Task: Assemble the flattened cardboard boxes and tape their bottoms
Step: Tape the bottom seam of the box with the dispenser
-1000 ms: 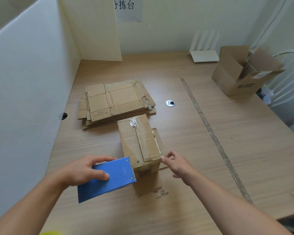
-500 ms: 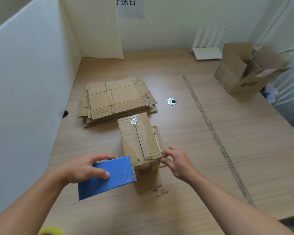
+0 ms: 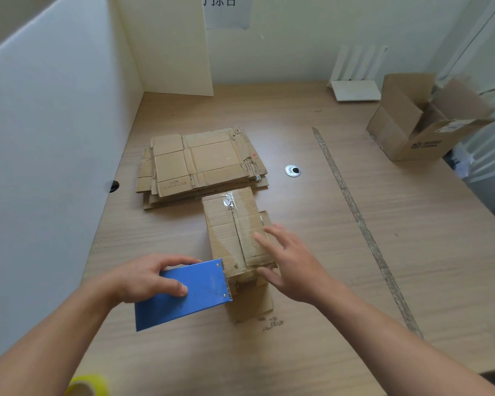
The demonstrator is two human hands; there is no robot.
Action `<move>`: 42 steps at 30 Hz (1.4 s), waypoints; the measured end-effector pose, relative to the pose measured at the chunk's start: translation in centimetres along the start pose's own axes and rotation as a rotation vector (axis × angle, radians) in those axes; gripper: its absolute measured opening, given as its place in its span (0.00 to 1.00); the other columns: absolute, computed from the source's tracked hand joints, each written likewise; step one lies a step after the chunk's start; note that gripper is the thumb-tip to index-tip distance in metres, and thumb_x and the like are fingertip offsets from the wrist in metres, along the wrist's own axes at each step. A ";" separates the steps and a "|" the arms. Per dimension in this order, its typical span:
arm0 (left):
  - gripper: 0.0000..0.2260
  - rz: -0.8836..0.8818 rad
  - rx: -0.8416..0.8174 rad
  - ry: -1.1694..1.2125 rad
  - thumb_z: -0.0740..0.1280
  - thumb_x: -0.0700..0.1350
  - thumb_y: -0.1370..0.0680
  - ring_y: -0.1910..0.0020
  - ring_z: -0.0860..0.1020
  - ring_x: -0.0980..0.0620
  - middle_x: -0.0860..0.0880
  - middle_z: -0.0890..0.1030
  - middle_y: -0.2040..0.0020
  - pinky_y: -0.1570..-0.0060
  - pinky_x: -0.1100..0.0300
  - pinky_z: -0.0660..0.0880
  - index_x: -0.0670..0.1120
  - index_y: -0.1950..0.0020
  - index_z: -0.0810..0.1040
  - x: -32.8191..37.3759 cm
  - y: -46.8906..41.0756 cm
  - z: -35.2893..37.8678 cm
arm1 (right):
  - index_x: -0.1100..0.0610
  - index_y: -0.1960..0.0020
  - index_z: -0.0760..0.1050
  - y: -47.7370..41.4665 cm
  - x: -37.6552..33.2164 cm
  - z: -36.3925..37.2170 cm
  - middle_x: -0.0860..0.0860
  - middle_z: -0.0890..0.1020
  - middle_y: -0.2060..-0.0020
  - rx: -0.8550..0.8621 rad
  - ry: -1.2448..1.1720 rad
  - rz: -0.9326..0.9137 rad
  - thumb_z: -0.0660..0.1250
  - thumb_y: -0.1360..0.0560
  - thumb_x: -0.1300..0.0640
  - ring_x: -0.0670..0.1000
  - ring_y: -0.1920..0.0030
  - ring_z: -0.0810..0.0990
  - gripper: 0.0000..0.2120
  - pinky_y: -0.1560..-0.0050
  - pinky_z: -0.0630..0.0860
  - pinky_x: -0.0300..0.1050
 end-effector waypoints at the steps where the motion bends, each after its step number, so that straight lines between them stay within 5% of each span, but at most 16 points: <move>1: 0.22 0.002 0.000 0.002 0.71 0.59 0.34 0.47 0.80 0.54 0.58 0.82 0.45 0.39 0.50 0.74 0.74 0.42 0.74 0.0 0.1 0.0 | 0.51 0.24 0.67 -0.2 -0.4 0.1 0.54 0.67 0.24 0.027 0.000 -0.098 0.71 0.23 0.48 0.58 0.22 0.60 0.30 0.26 0.61 0.56; 4: 0.23 0.022 0.010 0.024 0.72 0.58 0.34 0.48 0.81 0.55 0.58 0.82 0.45 0.39 0.51 0.75 0.70 0.40 0.76 0.0 0.3 0.1 | 0.54 0.31 0.77 -0.5 -1.2 1.1 0.57 0.75 0.30 0.059 0.003 -0.261 0.76 0.27 0.53 0.64 0.27 0.69 0.25 0.32 0.68 0.62; 10: 0.25 0.039 0.021 0.029 0.72 0.57 0.34 0.45 0.81 0.53 0.56 0.81 0.43 0.38 0.48 0.74 0.66 0.37 0.76 -0.1 0.5 0.3 | 0.53 0.35 0.81 -0.2 -1.4 3.4 0.55 0.75 0.31 0.078 -0.180 -0.174 0.73 0.25 0.56 0.63 0.28 0.69 0.18 0.37 0.75 0.63; 21: 0.24 0.065 0.030 0.006 0.71 0.59 0.34 0.47 0.80 0.56 0.59 0.81 0.43 0.40 0.52 0.75 0.69 0.39 0.74 -0.6 0.3 0.1 | 0.49 0.30 0.76 -0.7 -0.8 4.6 0.49 0.71 0.27 0.064 -0.256 -0.065 0.68 0.21 0.54 0.56 0.22 0.61 0.19 0.27 0.65 0.59; 28: 0.23 0.096 0.034 0.033 0.72 0.59 0.33 0.47 0.80 0.56 0.60 0.81 0.44 0.40 0.50 0.76 0.74 0.40 0.74 -1.4 0.3 0.3 | 0.52 0.29 0.73 -0.6 -0.7 4.4 0.45 0.63 0.26 0.035 -0.294 -0.065 0.66 0.20 0.54 0.51 0.21 0.50 0.19 0.22 0.52 0.46; 42: 0.24 0.063 0.087 -0.049 0.72 0.60 0.34 0.46 0.79 0.64 0.69 0.79 0.43 0.40 0.58 0.75 0.77 0.42 0.72 -4.4 3.8 -2.3 | 0.52 0.32 0.77 -0.8 -0.9 4.5 0.50 0.71 0.28 0.055 -0.251 -0.070 0.68 0.21 0.56 0.54 0.23 0.58 0.18 0.24 0.59 0.48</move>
Point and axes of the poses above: each hand's wrist, its own y-axis away from the middle knuckle, its own z-axis out of the palm, x = y × z, the point moved 1 cm from there along -y, towards the middle knuckle
